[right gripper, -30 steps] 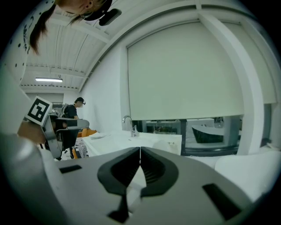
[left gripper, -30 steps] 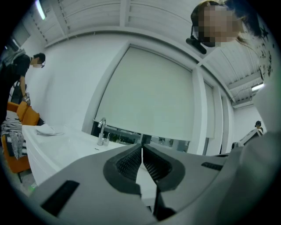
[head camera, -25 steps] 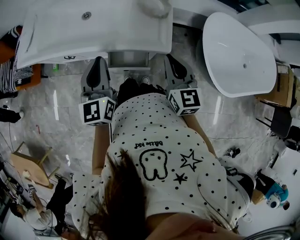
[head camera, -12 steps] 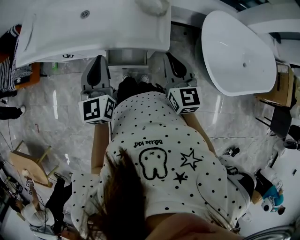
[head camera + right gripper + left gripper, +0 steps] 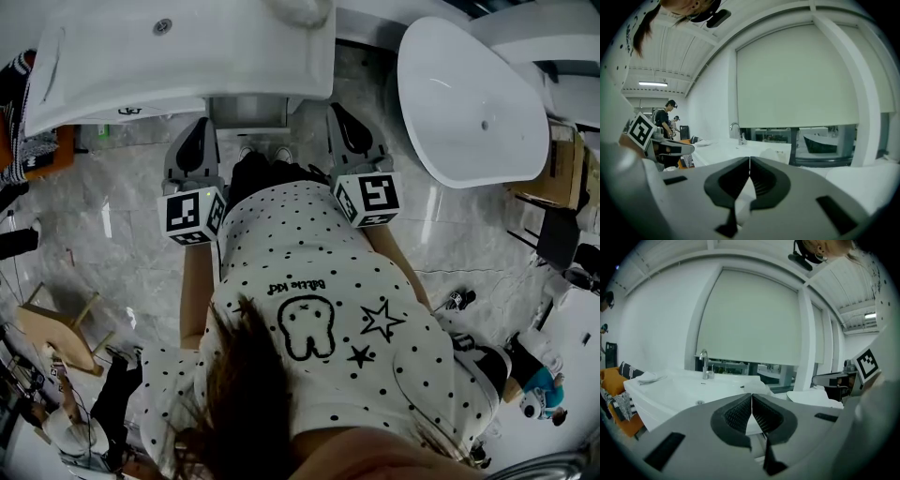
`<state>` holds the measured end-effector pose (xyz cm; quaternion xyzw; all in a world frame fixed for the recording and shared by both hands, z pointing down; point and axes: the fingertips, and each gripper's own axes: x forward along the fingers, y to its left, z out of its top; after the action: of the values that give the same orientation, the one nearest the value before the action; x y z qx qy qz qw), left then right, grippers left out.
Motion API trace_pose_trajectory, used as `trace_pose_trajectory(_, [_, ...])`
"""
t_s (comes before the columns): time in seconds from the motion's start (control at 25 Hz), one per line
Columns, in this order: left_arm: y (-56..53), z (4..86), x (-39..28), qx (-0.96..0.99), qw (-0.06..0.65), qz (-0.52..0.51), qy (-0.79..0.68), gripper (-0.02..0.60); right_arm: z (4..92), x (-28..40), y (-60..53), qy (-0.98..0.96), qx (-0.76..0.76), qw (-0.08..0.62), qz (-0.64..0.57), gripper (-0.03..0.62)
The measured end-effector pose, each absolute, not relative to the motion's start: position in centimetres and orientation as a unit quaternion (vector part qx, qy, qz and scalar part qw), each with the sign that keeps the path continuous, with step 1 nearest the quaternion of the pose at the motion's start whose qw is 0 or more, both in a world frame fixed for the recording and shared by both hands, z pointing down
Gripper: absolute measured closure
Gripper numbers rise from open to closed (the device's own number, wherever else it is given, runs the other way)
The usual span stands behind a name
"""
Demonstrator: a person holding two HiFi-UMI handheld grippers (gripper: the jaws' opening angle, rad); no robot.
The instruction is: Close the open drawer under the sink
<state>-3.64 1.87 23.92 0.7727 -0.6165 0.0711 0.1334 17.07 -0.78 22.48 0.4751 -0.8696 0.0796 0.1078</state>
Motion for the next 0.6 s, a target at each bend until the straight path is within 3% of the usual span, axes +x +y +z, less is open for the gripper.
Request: trace_pose_trajectory(0.6, [3.3, 38.8, -5.1, 0.736, 0.294, 0.175, -0.584, 0.569, 24.7, 16.9, -0.3, -0.869, 0.458, 0.165, 0.084, 0.580])
